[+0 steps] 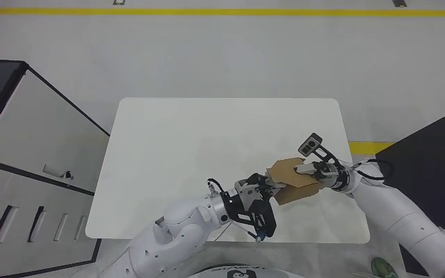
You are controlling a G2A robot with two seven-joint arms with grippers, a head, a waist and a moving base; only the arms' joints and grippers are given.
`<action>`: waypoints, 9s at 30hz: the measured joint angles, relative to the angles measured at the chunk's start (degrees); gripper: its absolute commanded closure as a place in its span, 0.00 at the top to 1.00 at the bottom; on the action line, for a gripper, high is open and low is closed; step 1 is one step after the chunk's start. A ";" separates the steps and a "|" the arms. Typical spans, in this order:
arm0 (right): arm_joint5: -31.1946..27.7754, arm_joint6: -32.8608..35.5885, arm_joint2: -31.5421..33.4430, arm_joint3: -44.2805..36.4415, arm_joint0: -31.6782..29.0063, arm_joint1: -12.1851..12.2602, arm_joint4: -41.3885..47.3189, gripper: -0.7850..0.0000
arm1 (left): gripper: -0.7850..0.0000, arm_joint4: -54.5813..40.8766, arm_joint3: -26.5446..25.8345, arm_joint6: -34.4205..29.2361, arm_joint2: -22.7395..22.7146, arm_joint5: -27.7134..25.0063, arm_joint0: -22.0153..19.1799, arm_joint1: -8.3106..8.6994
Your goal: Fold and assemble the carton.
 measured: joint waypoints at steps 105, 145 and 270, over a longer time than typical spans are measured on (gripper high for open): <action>-3.40 -2.83 12.41 0.97 -3.15 -1.73 -13.07 0.00 | 0.00 -4.59 1.12 -4.17 -1.68 -3.48 -1.91 -0.45; -4.46 0.00 17.21 -1.02 -6.13 -2.73 -17.89 0.00 | 0.00 -3.23 3.62 -3.46 3.41 -5.45 -5.74 -1.55; -17.57 -14.36 19.07 -7.75 -0.21 -2.47 -35.16 0.00 | 1.00 -43.10 17.78 20.52 -32.61 -41.97 -3.10 15.76</action>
